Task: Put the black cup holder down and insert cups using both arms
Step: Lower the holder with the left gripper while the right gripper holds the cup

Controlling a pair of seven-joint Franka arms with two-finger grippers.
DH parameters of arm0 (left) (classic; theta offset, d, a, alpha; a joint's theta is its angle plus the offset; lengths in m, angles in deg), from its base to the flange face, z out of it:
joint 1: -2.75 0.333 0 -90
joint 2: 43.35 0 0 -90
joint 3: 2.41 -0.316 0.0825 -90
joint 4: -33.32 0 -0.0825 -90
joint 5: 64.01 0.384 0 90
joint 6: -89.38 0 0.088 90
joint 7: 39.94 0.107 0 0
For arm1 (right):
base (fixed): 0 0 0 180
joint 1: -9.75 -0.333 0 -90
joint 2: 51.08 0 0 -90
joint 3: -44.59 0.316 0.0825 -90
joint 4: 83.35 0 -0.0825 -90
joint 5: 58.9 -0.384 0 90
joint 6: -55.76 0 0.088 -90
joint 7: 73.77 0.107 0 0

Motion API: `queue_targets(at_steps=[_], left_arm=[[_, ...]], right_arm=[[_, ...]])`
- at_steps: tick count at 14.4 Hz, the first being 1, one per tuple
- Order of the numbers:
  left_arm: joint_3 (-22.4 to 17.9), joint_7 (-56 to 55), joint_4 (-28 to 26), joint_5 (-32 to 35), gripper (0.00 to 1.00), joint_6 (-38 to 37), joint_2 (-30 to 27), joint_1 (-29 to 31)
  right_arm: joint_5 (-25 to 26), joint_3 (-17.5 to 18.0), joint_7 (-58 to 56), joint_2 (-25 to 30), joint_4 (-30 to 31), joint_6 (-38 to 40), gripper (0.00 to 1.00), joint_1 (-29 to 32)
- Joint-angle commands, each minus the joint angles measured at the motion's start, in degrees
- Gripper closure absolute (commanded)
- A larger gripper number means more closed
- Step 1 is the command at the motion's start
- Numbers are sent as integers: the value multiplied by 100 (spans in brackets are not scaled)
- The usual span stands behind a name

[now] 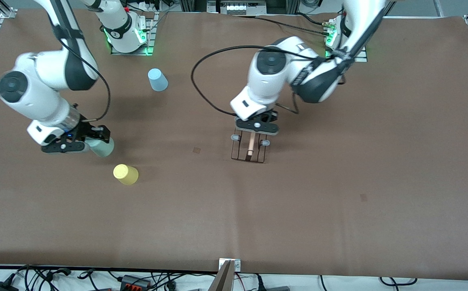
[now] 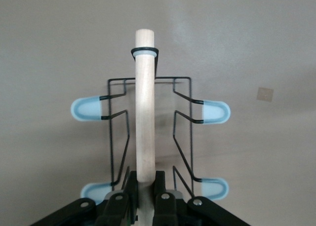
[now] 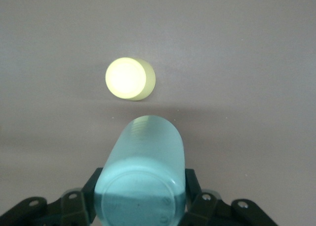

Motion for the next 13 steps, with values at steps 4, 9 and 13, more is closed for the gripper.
queue_targets(at_steps=[4,9,13], left_arm=[[-30,-894,787,823,99,-113,704,-492],[-30,-1017,787,823,98,10,704,-492],[-39,-912,787,946,0,2,669,-483]], right_arm=[[41,47,-136,333,-342,673,83,34],[102,109,-153,368,-351,682,83,-27],[102,118,-180,333,-403,691,83,-89]])
